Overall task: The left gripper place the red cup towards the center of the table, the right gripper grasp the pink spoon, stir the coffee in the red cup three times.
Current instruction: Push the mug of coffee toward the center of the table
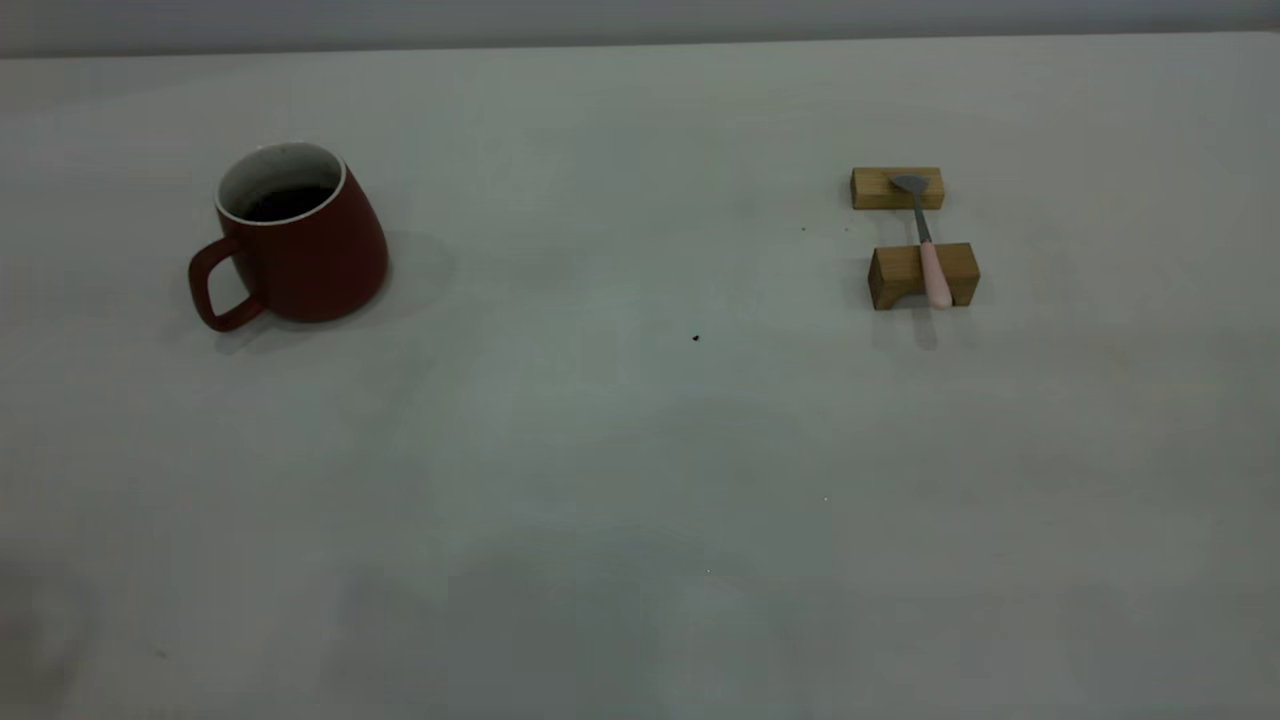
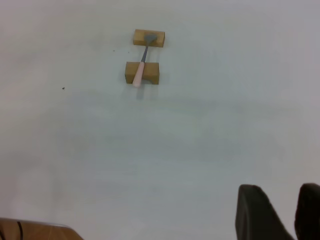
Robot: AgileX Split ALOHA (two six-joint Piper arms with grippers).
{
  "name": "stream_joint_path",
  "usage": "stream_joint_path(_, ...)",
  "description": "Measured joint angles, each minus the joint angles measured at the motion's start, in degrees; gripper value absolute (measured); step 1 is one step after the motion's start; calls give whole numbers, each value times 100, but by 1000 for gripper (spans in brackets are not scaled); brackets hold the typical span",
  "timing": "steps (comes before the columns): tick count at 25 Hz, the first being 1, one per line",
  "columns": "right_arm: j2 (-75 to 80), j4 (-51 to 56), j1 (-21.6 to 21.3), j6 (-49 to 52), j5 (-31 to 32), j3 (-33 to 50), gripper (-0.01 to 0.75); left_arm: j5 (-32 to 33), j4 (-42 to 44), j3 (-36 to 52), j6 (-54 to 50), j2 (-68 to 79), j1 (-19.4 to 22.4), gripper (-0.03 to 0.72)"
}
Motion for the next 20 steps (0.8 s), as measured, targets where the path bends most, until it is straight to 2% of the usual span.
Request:
stream_joint_path(10,0,0,0,0,0,0,238,-1081,-513,-1250,1630,3756,-68,648)
stream_joint_path(20,0,0,0,0,0,0,238,-2074,-559,-1872,2226,5725,-228,648)
